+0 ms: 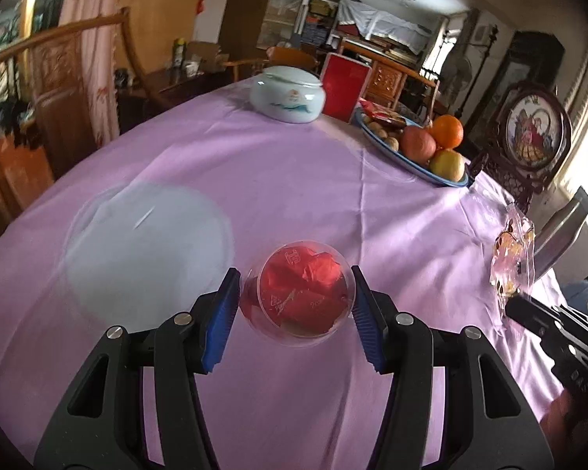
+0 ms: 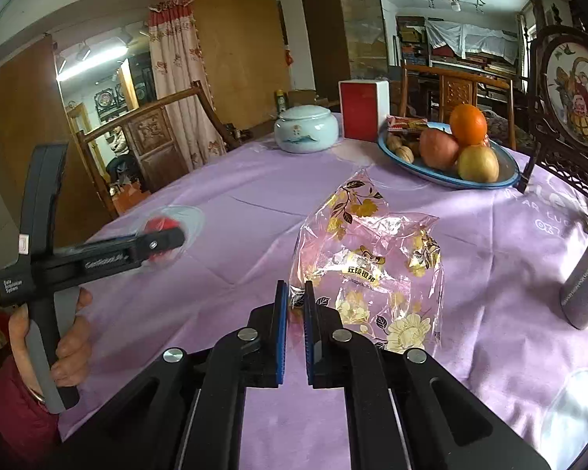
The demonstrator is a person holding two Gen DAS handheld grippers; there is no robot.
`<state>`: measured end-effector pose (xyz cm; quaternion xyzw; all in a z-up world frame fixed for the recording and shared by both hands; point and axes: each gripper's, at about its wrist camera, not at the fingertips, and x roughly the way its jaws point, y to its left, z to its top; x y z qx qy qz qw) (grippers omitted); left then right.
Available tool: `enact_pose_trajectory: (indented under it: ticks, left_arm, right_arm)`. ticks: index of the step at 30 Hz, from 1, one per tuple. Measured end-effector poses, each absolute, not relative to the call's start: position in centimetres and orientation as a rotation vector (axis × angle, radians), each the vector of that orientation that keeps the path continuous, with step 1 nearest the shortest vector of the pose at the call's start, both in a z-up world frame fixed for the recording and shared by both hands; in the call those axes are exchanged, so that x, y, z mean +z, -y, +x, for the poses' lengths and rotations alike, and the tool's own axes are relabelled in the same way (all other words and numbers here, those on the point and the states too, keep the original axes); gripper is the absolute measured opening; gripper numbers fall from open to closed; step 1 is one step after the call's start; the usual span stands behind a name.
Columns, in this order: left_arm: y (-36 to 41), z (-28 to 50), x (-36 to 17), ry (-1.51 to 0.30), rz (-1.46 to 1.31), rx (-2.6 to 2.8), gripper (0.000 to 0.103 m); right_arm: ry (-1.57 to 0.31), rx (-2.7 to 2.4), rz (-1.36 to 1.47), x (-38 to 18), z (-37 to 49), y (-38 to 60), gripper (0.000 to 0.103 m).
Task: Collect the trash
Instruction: 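Carry the candy cup and candy bag toward the red wastebasket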
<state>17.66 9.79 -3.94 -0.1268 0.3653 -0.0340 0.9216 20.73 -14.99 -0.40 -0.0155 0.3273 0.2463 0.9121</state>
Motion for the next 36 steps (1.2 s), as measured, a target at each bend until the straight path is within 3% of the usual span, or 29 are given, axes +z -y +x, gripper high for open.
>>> enact_pose_trajectory:
  ticks: [21, 36]
  left_arm:
    - [-22.9, -2.3, 2.1, -0.591, -0.291, 0.191, 0.055]
    - [-33.9, -13.4, -6.4, -0.71, -0.417, 0.406, 0.055]
  right_arm:
    - [-0.507, 0.773, -0.041, 4.2, 8.8, 7.1, 0.008]
    - [-0.507, 0.966, -0.148, 5.4, 1.5, -3.5, 0.008]
